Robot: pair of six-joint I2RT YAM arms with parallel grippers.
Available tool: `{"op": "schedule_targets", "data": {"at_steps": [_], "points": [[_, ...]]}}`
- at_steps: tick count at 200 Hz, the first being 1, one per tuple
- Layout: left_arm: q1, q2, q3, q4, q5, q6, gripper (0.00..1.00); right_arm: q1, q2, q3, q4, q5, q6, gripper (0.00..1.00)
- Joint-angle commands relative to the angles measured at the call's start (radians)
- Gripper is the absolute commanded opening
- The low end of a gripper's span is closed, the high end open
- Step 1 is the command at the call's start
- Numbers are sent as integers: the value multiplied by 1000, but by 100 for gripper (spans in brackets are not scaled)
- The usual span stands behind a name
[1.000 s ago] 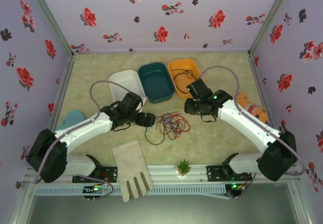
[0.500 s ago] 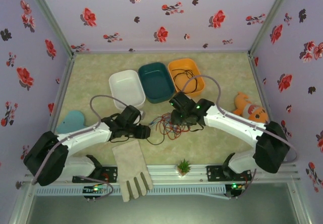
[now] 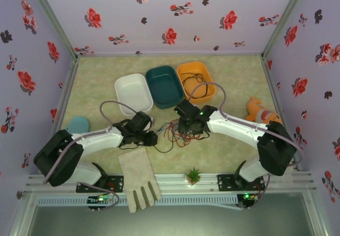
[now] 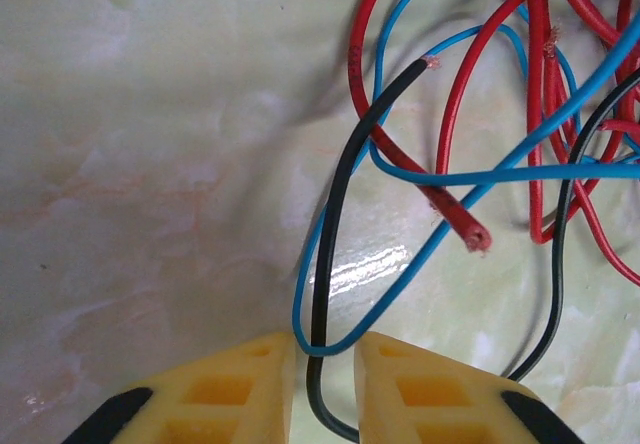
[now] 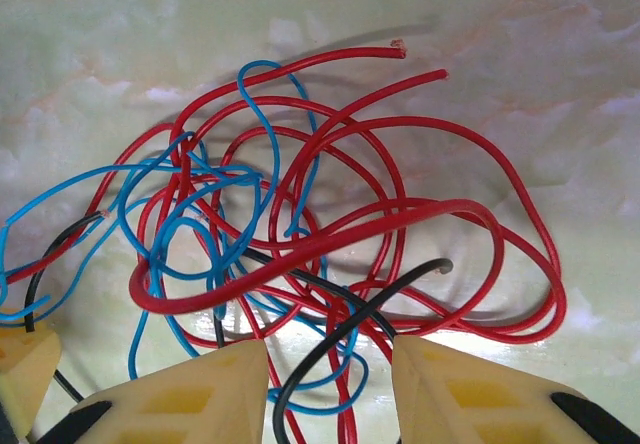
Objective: Untangle the cables
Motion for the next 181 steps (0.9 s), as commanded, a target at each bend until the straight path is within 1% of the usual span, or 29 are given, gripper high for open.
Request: {"op": "schedule_targets", "data": {"at_steps": [1,54,88,135,164,181], "points": [[-7,16,17,12,8,10,21,8,32,-4,21,8,42,39],[-10,34,34,2,9,27,14,6,79,2,33,13,54,38],[-11,34,44,-16,8,35,13,7,91,12,20,18,53,28],[-11,43,56,-24,8,43,11,6,60,32,-49,72,27,19],[-11,50,71,-36,8,50,11,7,35,45,-77,86,7,9],[-12,49,78,-45,6,59,11,7,15,57,-100,83,-10,8]]}}
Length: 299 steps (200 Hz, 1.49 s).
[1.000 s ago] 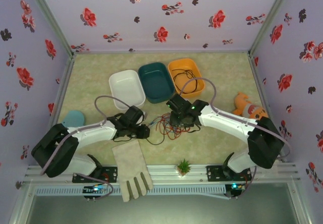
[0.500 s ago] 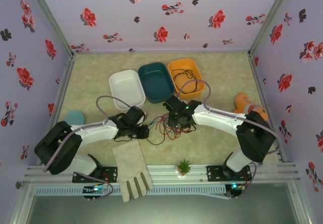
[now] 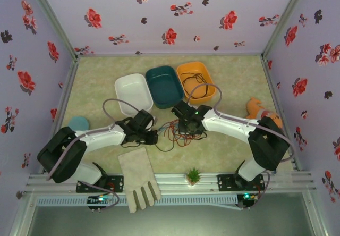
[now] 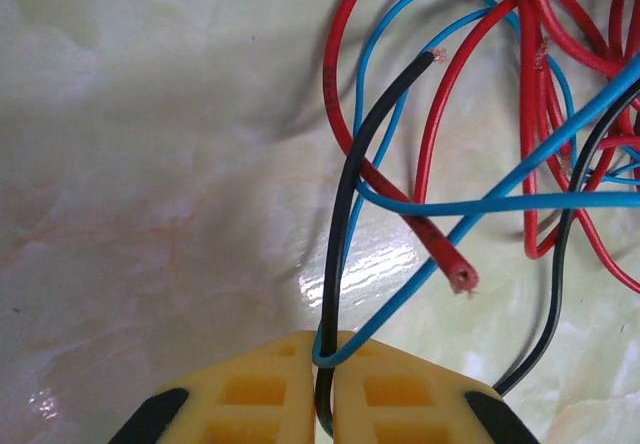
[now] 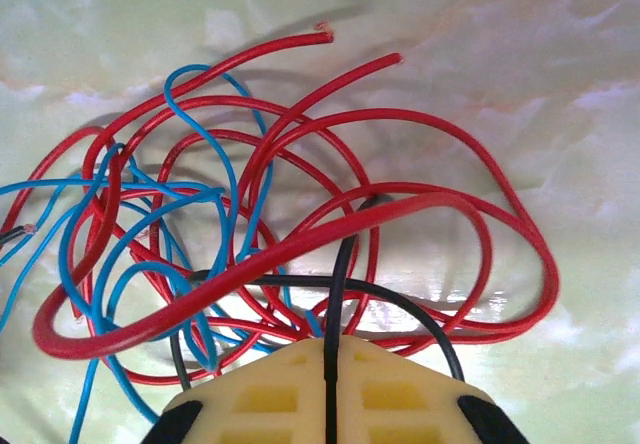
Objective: Untangle the cables
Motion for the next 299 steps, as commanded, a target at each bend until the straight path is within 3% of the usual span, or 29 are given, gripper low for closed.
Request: {"op": "schedule_targets", "data": {"at_steps": [1,37,79,103,141,191,243,299], "points": [[-7,9,31,-28,5,32,12,7,-50,41,-69,37,-26,8],[-7,9,39,-35,2,38,12,6,-114,49,-107,28,-69,2],[-6,-29,55,-57,-19,54,22,7,-203,82,-178,-21,-193,0],[-7,-71,71,-80,-44,82,37,7,-260,117,-234,-39,-276,0],[-7,-149,96,-46,-117,167,70,6,-343,172,-304,-24,-335,0],[-8,-91,185,115,-154,266,91,7,-411,239,-321,21,-363,0],[-19,54,245,229,-120,282,94,2,-448,322,-286,31,-401,0],[-51,175,299,215,-85,299,84,-41,-486,424,-229,46,-497,0]]}}
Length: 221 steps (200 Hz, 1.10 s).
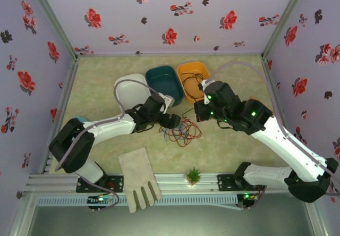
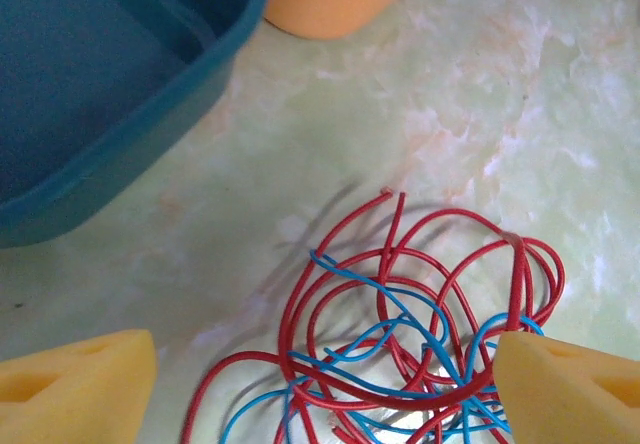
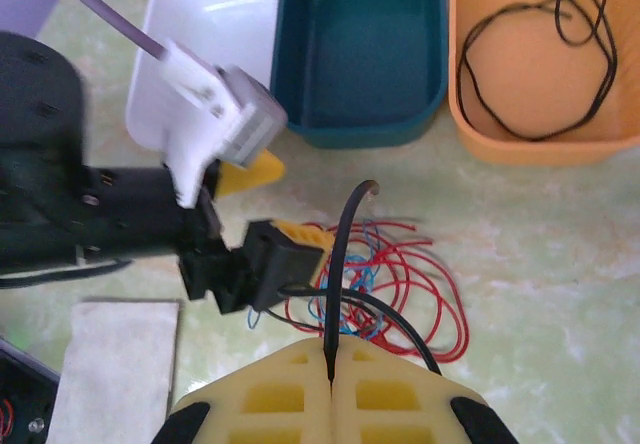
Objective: Untangle the cables
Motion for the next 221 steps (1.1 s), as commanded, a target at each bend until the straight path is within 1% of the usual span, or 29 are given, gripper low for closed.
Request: {"op": "schedule_targets", "data": {"at_steps": [1,31,63,100,104,111,138,187,221], "points": [[-13,34,36,25,28,30,84,-23,-26,73,43,41,-78,0],[-15,72,39,28,43,27,74,-44,-28,146,84,67,-140,0],[-19,107,41,35,72,13,61,-74,-11,209,122,85,-188,0],[-26,127,35,34,82,5,51,-108,40,313,112,192,-241,0],[-26,127,33,34,80,4,50,-112,46,327,108,195,-247,0],[-26,129,31,35,80,2,50,-119,56,353,103,242,-264,0],[-26,137,30,35,80,-1,49,-142,93,438,104,315,-326,0],[-27,137,31,30,82,4,49,-147,160,544,128,449,-419,0],[-27,138,30,29,82,2,49,-148,206,612,157,476,-478,0]]}}
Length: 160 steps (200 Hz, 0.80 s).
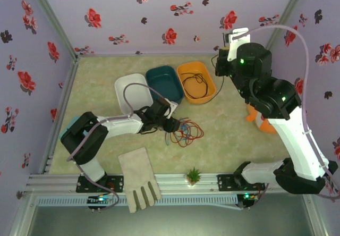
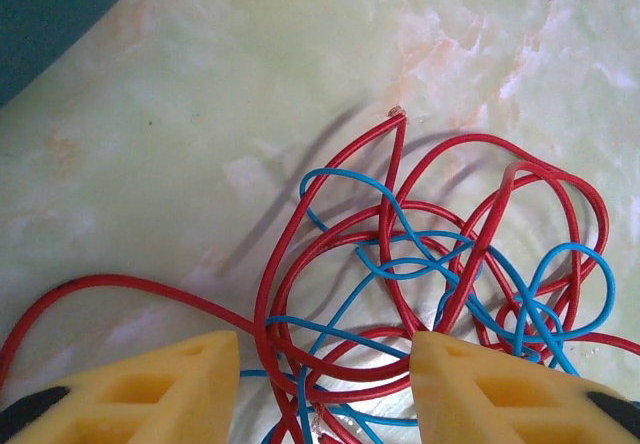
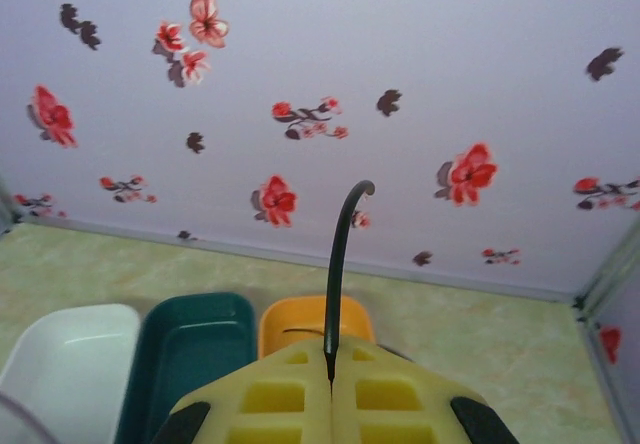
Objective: Untangle the cables
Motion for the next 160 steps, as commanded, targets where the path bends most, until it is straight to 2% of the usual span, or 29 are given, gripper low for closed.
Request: {"op": "schedule_targets", "data": {"at_steps": [1,62,131,160], "points": [[-7,11,15,14,19,-7,49,-7,29,63,44,68,-77,0],[-6,-31,13,7,5,-10,53,-35,176,123,63,111,-118,0],[-6,-124,3,-25,-36,6,81,-162,392,202,127,69,-104,0],[-5,-146,2,-38,-52,12,96,-215,490,221,172,52,-88,0]]}}
